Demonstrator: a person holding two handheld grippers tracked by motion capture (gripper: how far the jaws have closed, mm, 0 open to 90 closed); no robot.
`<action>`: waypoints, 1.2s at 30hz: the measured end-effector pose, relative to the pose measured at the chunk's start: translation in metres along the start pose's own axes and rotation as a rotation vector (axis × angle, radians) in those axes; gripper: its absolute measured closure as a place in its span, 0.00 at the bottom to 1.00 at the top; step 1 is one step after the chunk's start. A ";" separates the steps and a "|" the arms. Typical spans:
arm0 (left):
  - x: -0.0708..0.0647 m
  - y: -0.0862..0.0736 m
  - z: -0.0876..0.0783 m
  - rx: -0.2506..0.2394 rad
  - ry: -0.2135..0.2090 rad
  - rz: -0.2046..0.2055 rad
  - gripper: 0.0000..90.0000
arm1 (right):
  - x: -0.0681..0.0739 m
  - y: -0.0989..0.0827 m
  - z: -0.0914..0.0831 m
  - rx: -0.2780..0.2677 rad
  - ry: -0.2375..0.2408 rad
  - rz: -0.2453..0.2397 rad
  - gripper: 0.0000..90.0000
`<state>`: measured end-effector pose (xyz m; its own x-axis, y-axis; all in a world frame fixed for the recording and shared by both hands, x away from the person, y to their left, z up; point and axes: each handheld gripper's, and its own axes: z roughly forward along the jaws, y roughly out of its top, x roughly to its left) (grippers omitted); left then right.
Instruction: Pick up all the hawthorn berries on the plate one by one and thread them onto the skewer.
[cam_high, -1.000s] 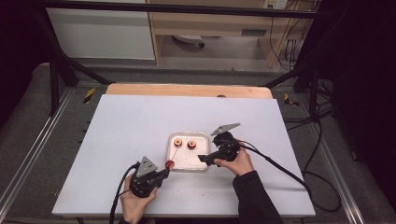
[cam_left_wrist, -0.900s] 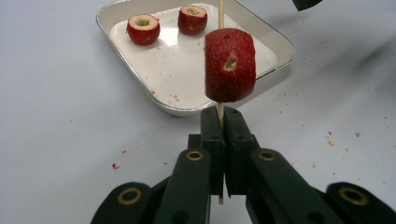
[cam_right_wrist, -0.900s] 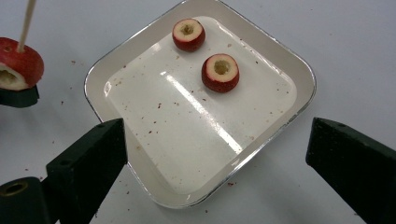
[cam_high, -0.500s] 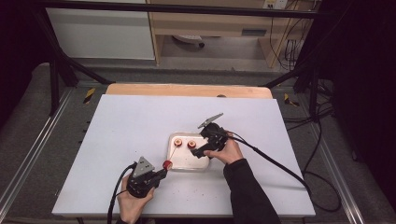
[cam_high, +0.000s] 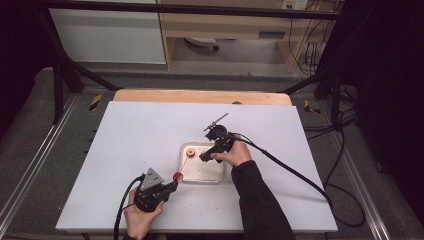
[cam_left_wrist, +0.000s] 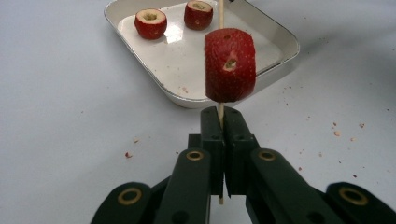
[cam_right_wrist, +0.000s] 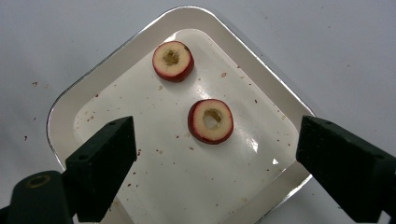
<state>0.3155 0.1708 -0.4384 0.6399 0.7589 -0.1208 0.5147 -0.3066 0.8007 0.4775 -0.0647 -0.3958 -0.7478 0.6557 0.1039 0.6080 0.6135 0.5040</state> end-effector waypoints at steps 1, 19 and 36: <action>0.000 0.000 0.000 -0.001 -0.001 -0.001 0.98 | -0.001 0.001 0.001 0.000 0.004 0.004 0.18; 0.002 0.000 0.000 0.009 -0.007 0.001 0.98 | -0.008 0.012 0.024 0.105 0.039 0.027 0.42; 0.001 -0.001 0.002 0.018 -0.011 0.007 0.98 | -0.011 0.012 0.032 0.136 0.062 0.048 0.63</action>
<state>0.3172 0.1706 -0.4405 0.6498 0.7503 -0.1217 0.5205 -0.3226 0.7906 0.5013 -0.0503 -0.4183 -0.7292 0.6601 0.1801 0.6711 0.6385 0.3768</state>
